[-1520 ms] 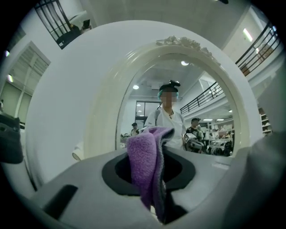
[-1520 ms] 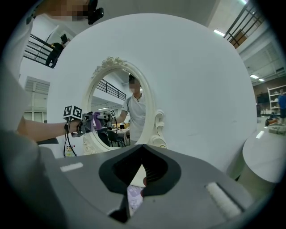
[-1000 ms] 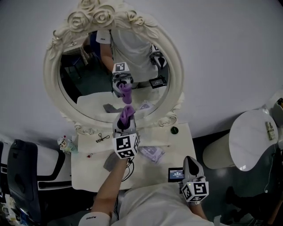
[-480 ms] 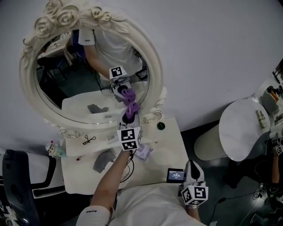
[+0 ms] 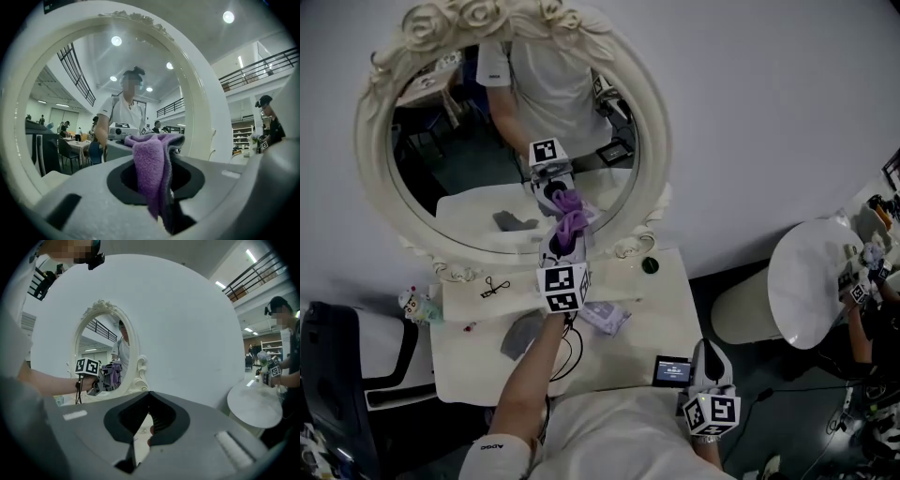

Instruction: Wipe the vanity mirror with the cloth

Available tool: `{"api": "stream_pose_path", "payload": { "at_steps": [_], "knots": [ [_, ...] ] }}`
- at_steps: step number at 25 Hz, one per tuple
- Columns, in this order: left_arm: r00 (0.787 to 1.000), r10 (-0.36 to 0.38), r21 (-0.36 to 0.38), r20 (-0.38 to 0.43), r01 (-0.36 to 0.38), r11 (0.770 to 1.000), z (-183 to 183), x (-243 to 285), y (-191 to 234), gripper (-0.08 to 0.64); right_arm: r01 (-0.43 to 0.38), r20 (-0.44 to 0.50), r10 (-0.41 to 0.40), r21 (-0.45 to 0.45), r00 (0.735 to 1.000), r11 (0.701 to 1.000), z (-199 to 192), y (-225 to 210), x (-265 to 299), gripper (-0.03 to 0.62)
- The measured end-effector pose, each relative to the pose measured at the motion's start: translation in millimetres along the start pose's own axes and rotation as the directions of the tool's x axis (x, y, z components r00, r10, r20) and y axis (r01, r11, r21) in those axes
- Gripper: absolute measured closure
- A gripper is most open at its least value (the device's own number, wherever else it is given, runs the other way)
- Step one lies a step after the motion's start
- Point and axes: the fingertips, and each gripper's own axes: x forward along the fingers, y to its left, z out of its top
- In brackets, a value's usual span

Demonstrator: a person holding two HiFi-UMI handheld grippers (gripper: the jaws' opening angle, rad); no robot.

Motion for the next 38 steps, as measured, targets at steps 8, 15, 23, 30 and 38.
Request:
{"api": "stream_pose_path", "payload": {
  "at_steps": [8,15,23,30,38],
  "knots": [
    [0.995,0.095,-0.007,-0.008,-0.095,0.995,-1.7,-32.2,69.5,0.471,-0.095,-0.011,0.095,-0.023,0.995,0.995,-0.4,40.3,21.5,0.585],
    [0.977,0.213,-0.023,-0.023,-0.214,0.977,-6.0,-68.5,141.6,0.471,-0.18,-0.025,0.179,-0.036,0.983,0.983,-0.4,76.8,39.7,0.584],
    [0.943,0.33,-0.034,-0.032,-0.331,0.943,-7.7,-100.6,205.6,0.471,-0.275,-0.049,0.272,-0.066,0.961,0.959,-2.1,119.9,55.4,0.584],
    [0.917,0.398,-0.064,-0.035,-0.399,0.915,-8.6,-119.8,240.1,0.471,-0.293,-0.06,0.289,-0.065,0.955,0.954,-3.0,128.6,62.0,0.584],
    [0.922,0.387,-0.088,-0.007,-0.386,0.918,-5.9,-120.7,221.3,0.469,-0.262,-0.052,0.26,-0.042,0.964,0.964,-4.2,112.5,57.5,0.584]
  ]
}}
